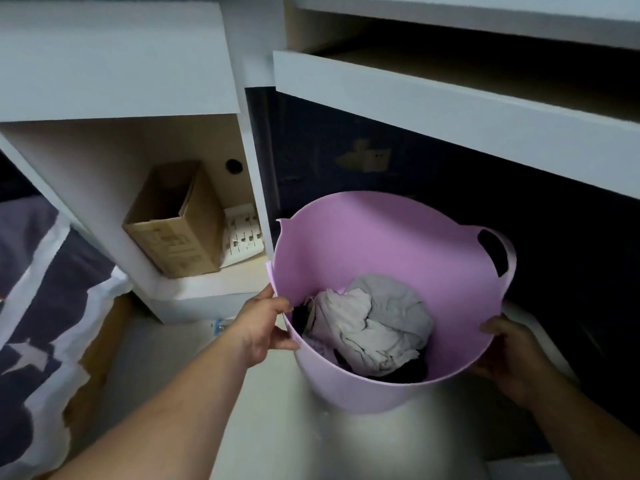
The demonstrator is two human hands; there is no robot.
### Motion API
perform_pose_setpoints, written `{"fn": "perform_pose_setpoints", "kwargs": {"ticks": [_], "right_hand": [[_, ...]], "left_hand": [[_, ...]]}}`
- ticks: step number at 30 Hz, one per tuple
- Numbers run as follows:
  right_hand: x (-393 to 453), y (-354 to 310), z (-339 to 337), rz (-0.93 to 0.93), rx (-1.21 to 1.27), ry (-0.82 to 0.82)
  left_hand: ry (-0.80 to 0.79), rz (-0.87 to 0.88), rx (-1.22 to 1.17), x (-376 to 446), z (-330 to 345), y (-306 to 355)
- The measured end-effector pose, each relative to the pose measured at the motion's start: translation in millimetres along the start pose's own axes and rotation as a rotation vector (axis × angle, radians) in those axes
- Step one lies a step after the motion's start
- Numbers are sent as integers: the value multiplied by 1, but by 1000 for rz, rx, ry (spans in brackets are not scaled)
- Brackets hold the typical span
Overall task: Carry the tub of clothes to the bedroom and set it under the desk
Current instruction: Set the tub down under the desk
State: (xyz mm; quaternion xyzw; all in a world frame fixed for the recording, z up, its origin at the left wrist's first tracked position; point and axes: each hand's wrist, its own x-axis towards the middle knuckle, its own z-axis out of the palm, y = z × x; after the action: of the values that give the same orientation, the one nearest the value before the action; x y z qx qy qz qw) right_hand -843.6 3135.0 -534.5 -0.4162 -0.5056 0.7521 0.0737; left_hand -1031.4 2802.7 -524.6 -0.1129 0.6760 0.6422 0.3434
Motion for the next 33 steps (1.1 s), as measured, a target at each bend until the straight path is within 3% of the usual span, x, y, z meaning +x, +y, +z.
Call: {"fn": "perform_pose_setpoints", "kwargs": {"ticks": [13, 28, 33], "right_hand": [[51, 3, 0, -43, -41, -41], [44, 22, -2, -32, -4, -57], [36, 30, 6, -21, 26, -69]], "left_hand": [[53, 53, -22, 31, 9, -14], [75, 46, -120, 30, 6, -29], [-2, -14, -169, 22, 12, -42]]}}
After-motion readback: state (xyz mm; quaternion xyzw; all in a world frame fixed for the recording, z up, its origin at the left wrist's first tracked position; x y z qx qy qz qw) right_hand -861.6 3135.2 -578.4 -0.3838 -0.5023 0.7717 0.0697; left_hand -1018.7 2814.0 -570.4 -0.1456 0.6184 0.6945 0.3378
